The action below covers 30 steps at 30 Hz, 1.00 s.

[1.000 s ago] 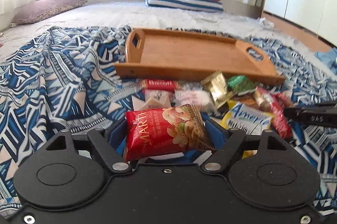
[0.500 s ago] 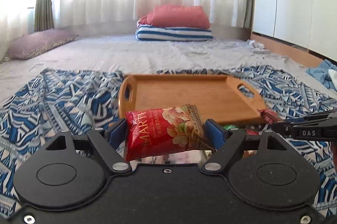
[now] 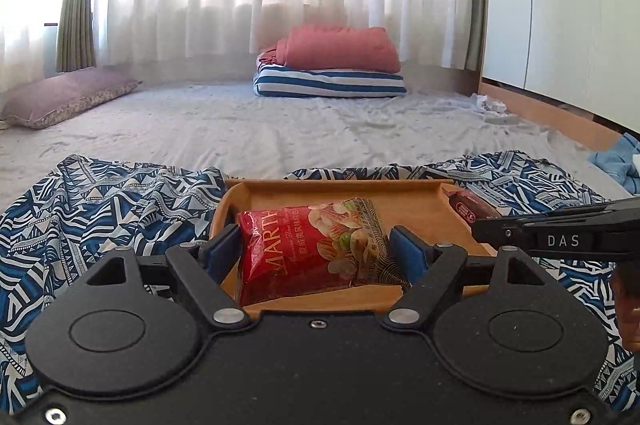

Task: Organize snacks
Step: 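Carry the chips bag and chocolate bar over the wooden tray with both tools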

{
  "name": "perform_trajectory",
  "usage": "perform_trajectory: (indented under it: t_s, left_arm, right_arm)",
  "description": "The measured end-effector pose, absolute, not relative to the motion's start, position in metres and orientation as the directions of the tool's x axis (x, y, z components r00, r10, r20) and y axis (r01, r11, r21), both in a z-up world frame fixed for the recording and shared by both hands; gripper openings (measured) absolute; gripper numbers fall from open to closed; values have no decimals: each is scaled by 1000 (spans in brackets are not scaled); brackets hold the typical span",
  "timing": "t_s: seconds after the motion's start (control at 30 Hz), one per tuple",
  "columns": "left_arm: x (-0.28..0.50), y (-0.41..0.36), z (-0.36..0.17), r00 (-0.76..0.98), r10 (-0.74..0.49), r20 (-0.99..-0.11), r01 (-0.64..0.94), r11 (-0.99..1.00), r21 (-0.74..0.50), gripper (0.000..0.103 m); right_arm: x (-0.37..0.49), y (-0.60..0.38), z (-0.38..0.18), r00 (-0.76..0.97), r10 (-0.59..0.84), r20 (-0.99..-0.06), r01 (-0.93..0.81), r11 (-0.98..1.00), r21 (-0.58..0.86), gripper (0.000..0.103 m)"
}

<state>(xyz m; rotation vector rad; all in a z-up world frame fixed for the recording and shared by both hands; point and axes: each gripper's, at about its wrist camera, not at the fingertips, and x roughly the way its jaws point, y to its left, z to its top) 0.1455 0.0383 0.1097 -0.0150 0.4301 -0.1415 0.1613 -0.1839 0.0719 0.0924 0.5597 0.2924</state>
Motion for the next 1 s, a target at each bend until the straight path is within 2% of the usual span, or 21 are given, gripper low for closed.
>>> perform_trajectory:
  t_s: [0.1, 0.23, 0.33, 0.6, 1.0]
  left_arm:
    - [165, 43, 105, 893, -145, -426, 129, 989, -67, 79]
    - [199, 57, 98, 869, -214, -447, 143, 972, -187, 79]
    - [226, 66, 94, 860, -229, -456, 141, 966, -218, 79]
    - [284, 68, 94, 869, -189, -458, 135, 980, -148, 79]
    - [353, 64, 65, 820, -180, -543, 152, 984, -97, 79]
  right_arm:
    - [178, -176, 74, 810, 296, -506, -253, 955, 155, 29]
    - [204, -166, 70, 801, 310, -512, -257, 951, 173, 29]
    - [222, -158, 65, 797, 312, -517, -256, 950, 177, 29]
    - [271, -138, 50, 772, 305, -558, -257, 952, 165, 29]
    - [315, -121, 24, 754, 256, -605, -210, 967, 148, 29]
